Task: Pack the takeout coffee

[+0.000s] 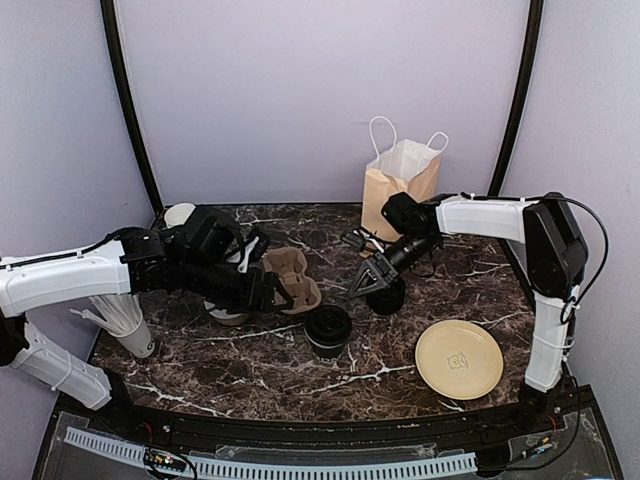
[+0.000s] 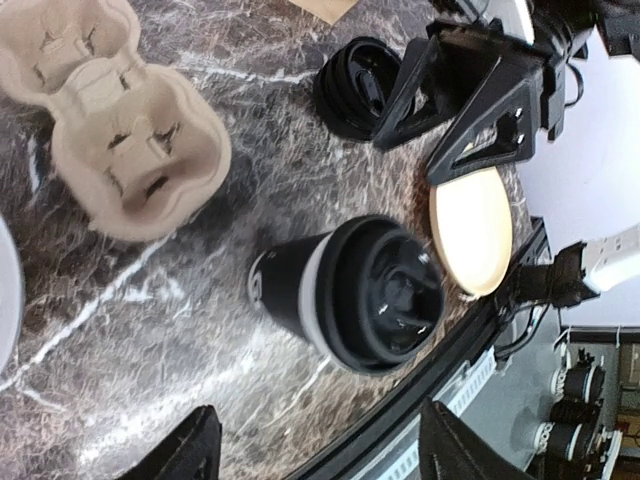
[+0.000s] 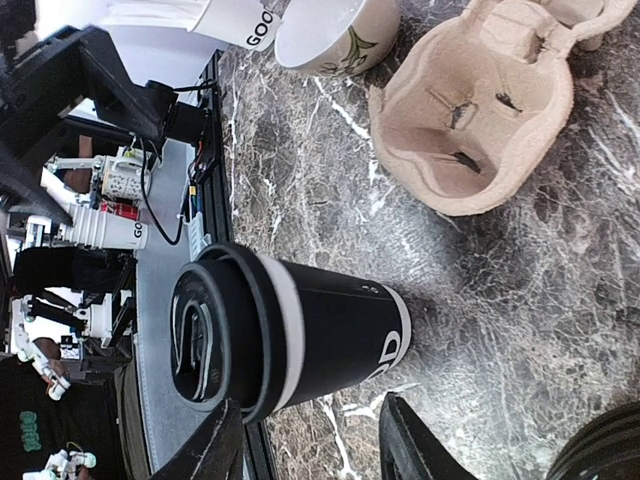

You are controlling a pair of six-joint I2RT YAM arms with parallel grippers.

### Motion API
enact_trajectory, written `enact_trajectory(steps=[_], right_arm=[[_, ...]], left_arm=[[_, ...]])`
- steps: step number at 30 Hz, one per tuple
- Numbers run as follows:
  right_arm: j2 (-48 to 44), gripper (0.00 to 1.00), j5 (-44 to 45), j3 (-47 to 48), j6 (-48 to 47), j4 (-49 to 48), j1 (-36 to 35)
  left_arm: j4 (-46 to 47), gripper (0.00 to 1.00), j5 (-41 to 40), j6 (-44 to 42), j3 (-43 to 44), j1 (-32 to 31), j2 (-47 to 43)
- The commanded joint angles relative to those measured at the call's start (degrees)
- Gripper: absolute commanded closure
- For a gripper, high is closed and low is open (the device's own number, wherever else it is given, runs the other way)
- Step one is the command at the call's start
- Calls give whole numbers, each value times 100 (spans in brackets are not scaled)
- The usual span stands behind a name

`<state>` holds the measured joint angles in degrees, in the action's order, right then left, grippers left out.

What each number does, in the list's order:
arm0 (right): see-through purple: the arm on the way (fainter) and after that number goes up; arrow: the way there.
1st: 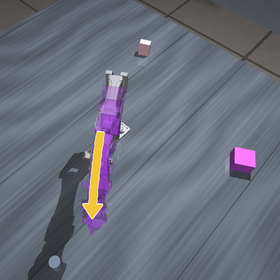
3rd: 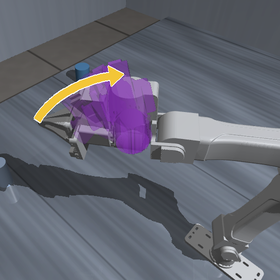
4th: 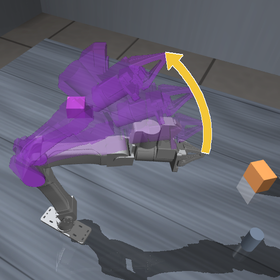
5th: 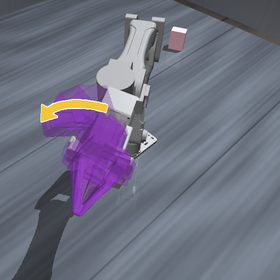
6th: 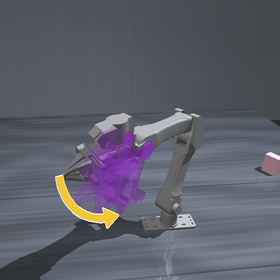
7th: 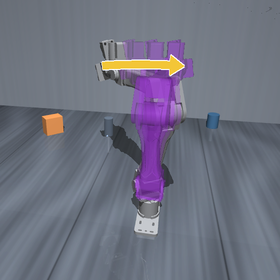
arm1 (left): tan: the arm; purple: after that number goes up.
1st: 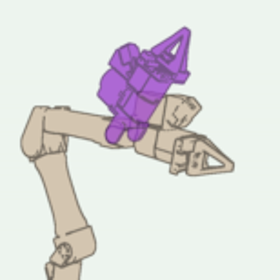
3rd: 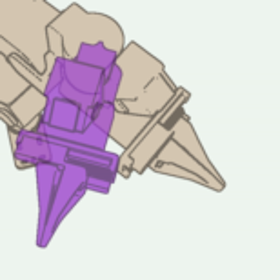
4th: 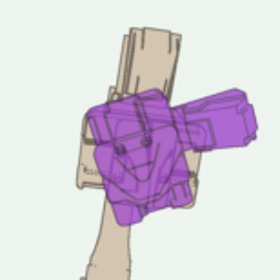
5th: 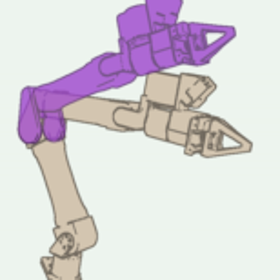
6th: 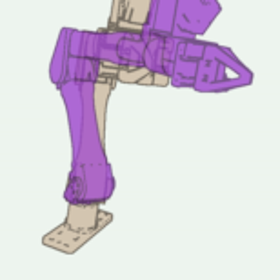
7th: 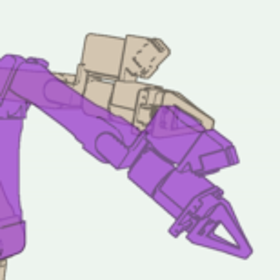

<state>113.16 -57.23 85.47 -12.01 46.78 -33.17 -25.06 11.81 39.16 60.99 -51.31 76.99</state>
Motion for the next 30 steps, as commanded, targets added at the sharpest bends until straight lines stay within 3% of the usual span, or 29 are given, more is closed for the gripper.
enact_trajectory(steps=[1, 8, 22, 30], right_arm=[[-36, 53, -216, 24, -155, 123, -89], [88, 54, -321, 37, -191, 234, -157], [144, 59, -163, -34, -95, 204, -251], [109, 56, -75, -132, -65, 173, -286]], left_arm=[[402, 35, 262, 1109, -647, -27, -341], [1280, 50, 1044, 1435, -969, -28, -2], [1826, 57, 1189, 1331, -911, -28, 513], [1896, 66, 1137, 1239, -836, -11, 717]])
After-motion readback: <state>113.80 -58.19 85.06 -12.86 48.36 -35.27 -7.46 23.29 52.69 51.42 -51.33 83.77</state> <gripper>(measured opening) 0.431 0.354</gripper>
